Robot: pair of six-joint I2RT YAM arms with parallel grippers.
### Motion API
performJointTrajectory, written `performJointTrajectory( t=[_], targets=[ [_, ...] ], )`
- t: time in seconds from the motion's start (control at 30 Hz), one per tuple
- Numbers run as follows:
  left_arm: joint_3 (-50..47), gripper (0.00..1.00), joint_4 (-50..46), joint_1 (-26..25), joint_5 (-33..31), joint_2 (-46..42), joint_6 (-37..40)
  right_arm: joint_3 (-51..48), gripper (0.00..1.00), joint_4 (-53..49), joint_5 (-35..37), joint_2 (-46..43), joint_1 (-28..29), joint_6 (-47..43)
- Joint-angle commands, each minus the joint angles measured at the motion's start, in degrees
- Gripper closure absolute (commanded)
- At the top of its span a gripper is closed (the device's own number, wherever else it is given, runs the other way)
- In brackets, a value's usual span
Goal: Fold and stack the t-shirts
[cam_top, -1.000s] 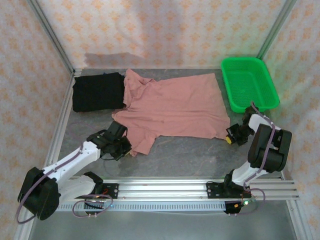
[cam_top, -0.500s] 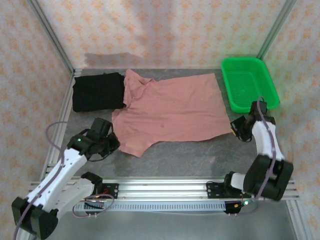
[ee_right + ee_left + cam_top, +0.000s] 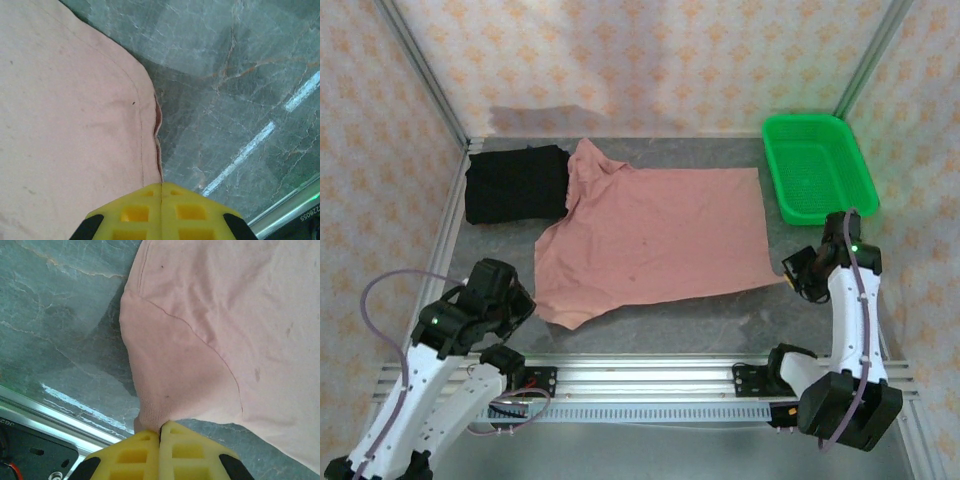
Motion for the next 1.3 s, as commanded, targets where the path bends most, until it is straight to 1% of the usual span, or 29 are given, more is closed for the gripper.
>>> performJointTrajectory(
  t=[0.0, 0.07, 0.2, 0.23, 0.3, 0.43, 0.53, 0.6, 0.67, 0.8, 1.0, 1.17, 1.2, 1.23, 1.27],
  targets=[
    [5.4, 1.0, 6.1, 0.9, -5.2, 9.6, 4.3, 2.1, 1.0, 2.0, 2.0, 3.0, 0.3, 0.4],
    [9.1, 1.0, 8.1, 2.0, -5.9, 16.7, 7.9, 4.1, 1.0, 4.2, 1.8, 6.9, 0.3, -0.6],
    [14.7, 1.0, 14.1, 6.3, -4.2, 28.4, 14.5, 8.3, 1.0, 9.5, 1.1, 15.6, 0.5, -1.9],
    [16.5, 1.0, 14.8, 7.4, -4.4, 31.3, 16.4, 9.3, 1.0, 10.5, 0.7, 18.1, 0.5, -2.3],
    [19.8, 1.0, 16.4, 9.5, -2.7, 36.9, 19.6, 10.8, 1.0, 12.1, 0.3, 22.1, 0.9, -2.9],
    [27.6, 1.0, 17.9, 11.1, -1.2, 48.2, 25.9, 12.9, 1.0, 14.7, 0.6, 28.3, 1.5, -4.1],
    [33.3, 1.0, 17.9, 11.8, -0.9, 54.6, 29.4, 14.3, 1.0, 15.5, 1.0, 31.7, 1.7, -4.9],
    [37.0, 1.0, 17.4, 12.1, -1.0, 58.1, 30.9, 15.1, 1.0, 16.0, 1.0, 33.5, 1.9, -5.3],
    [40.6, 1.0, 16.7, 12.2, -1.2, 61.1, 34.2, 16.1, 1.0, 15.9, 1.2, 35.2, 2.0, -5.8],
    [46.8, 1.0, 14.6, 12.6, -1.3, 66.9, 37.3, 18.2, 1.0, 16.0, 2.1, 37.4, 2.8, -6.8],
    [51.8, 1.0, 15.0, 13.4, -1.1, 73.4, 38.1, 20.1, 1.0, 16.1, 3.0, 40.5, 3.7, -7.3],
    [57.8, 1.0, 14.9, 13.5, -1.1, 79.9, 38.1, 22.3, 1.0, 16.3, 3.6, 42.8, 4.6, -6.9],
    [59.4, 1.0, 14.5, 13.6, -1.3, 81.4, 37.8, 22.8, 0.98, 16.5, 3.6, 43.3, 4.7, -6.9],
    [60.8, 0.98, 14.2, 13.6, -1.2, 82.7, 37.5, 23.2, 0.94, 17.0, 3.3, 43.8, 4.8, -6.7],
    [61.7, 0.81, 14.1, 13.7, -1.2, 83.5, 37.1, 23.7, 0.89, 17.6, 2.7, 44.3, 4.9, -6.5]
  ],
)
